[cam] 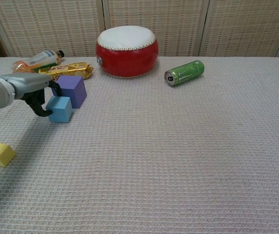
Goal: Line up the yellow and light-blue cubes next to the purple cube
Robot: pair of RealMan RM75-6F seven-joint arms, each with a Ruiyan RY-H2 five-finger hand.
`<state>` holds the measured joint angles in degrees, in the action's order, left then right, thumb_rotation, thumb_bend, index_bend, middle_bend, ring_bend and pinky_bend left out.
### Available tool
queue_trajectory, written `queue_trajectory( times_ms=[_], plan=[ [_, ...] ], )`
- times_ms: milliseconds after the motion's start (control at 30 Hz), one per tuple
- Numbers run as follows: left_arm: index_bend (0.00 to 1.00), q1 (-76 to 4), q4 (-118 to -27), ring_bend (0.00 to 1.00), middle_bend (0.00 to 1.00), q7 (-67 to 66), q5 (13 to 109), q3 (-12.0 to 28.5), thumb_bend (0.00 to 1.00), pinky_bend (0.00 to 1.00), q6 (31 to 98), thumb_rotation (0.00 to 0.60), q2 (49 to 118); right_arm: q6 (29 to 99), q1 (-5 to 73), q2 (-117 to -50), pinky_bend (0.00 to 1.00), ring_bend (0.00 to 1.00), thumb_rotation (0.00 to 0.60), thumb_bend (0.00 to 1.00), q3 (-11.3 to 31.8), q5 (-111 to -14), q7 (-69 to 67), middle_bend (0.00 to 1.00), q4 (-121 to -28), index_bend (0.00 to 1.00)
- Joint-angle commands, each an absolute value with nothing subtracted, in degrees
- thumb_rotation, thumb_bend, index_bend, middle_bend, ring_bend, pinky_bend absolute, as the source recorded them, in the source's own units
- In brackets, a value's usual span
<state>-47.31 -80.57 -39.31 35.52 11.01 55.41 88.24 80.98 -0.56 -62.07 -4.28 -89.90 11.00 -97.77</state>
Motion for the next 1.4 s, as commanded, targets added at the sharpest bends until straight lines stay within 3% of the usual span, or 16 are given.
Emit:
queue_trajectory(
  times_ms=[33, 633, 1400],
  plan=[
    [0.44, -47.31, -80.68, 1.0, 1.0, -39.06, 35.57, 10.86, 0.37, 1.0, 55.53, 0.6, 88.07, 80.94, -0.56, -62.04, 0.0, 0.0, 0.6, 0.1, -4.32, -89.86, 11.05, 0.0, -97.86, 0.0],
    [0.3, -47.62, -78.97, 1.0, 1.0, -36.98, 36.25, 10.2, 0.37, 1.0, 55.34, 0.6, 89.07, 81.14, -0.67, -61.83, 0.0, 0.0, 0.6, 0.1, -4.38, -89.73, 11.28, 0.0, -98.2, 0.0],
    [0.25, -46.78, -87.57, 1.0, 1.0, -37.95, 37.66, 9.27, 0.37, 1.0, 59.93, 0.6, 84.98, 80.04, -0.37, -61.52, 0.0, 0.0, 0.6, 0.1, -5.18, -90.21, 11.56, 0.0, -98.86, 0.0]
  ],
)
